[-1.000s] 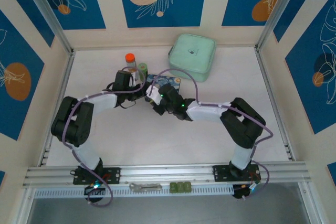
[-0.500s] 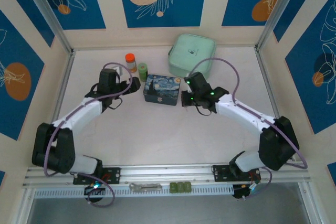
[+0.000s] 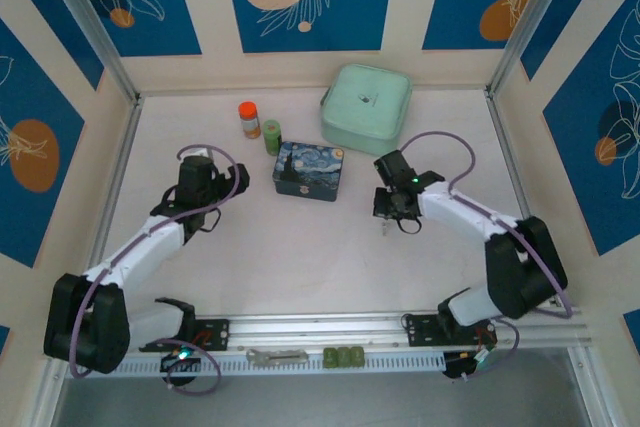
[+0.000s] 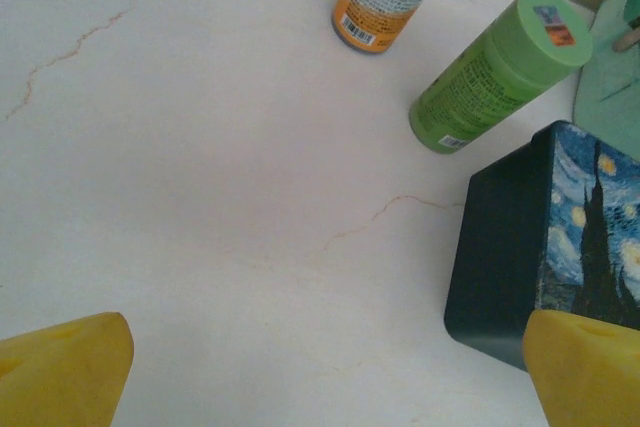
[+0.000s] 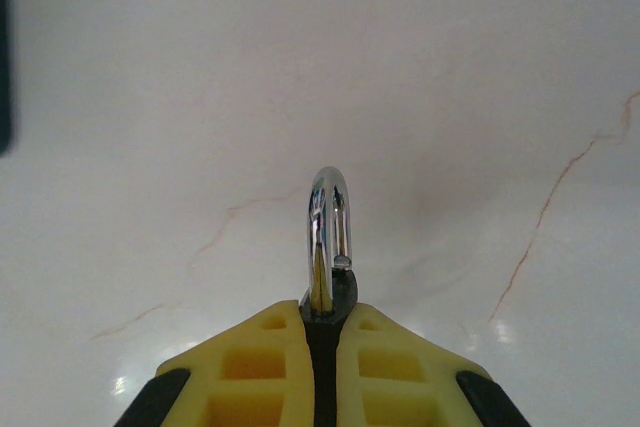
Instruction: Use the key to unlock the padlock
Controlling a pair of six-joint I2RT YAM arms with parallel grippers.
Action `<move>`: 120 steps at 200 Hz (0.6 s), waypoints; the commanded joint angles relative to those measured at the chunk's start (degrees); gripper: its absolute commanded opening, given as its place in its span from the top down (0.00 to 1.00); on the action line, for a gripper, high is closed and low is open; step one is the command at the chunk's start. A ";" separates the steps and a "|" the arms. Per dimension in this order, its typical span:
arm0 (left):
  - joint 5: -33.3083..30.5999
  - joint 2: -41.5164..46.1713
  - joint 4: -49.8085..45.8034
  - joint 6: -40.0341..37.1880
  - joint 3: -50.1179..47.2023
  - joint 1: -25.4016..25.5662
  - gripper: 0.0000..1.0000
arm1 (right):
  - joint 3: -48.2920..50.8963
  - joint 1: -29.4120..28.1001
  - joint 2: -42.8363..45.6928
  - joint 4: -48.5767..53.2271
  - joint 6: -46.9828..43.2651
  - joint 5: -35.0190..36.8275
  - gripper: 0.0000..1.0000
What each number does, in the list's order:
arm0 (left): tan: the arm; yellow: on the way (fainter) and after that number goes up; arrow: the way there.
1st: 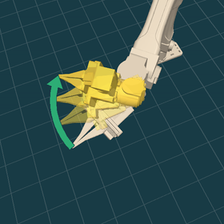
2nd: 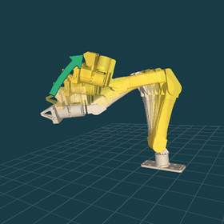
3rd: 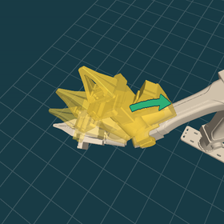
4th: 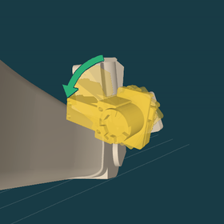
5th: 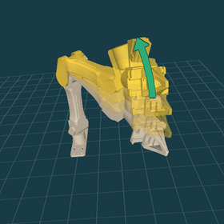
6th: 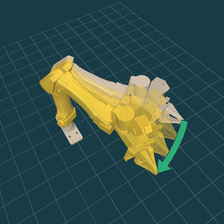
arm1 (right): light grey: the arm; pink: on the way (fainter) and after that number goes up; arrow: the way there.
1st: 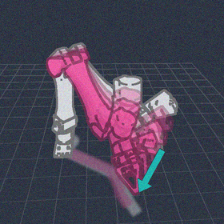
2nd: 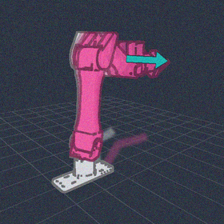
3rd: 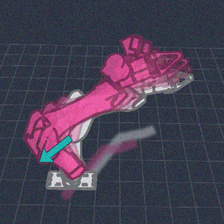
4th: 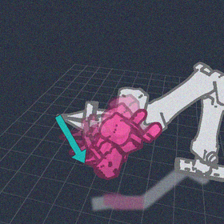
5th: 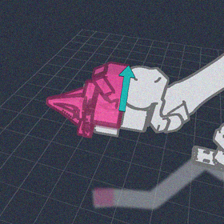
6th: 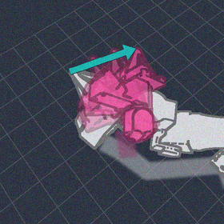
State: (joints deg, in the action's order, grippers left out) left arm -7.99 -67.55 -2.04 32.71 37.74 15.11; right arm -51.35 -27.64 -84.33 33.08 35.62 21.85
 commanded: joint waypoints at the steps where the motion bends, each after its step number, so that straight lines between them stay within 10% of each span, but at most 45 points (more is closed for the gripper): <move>1: 0.30 0.45 2.80 2.67 -0.37 -0.53 0.01 | -3.16 -2.73 -5.04 0.07 0.11 7.03 1.00; 64: 1.89 1.52 2.59 3.75 -2.54 -0.59 0.01 | -6.31 -8.74 -12.19 -2.43 0.54 5.55 1.00; 120: -1.22 3.80 -0.32 1.56 -1.85 -0.66 0.01 | -4.75 -5.28 -3.90 -8.68 0.60 -5.59 0.41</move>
State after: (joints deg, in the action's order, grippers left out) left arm -7.07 -66.02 -0.47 35.59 35.48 15.11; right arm -57.08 -35.14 -94.28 27.75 36.07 22.68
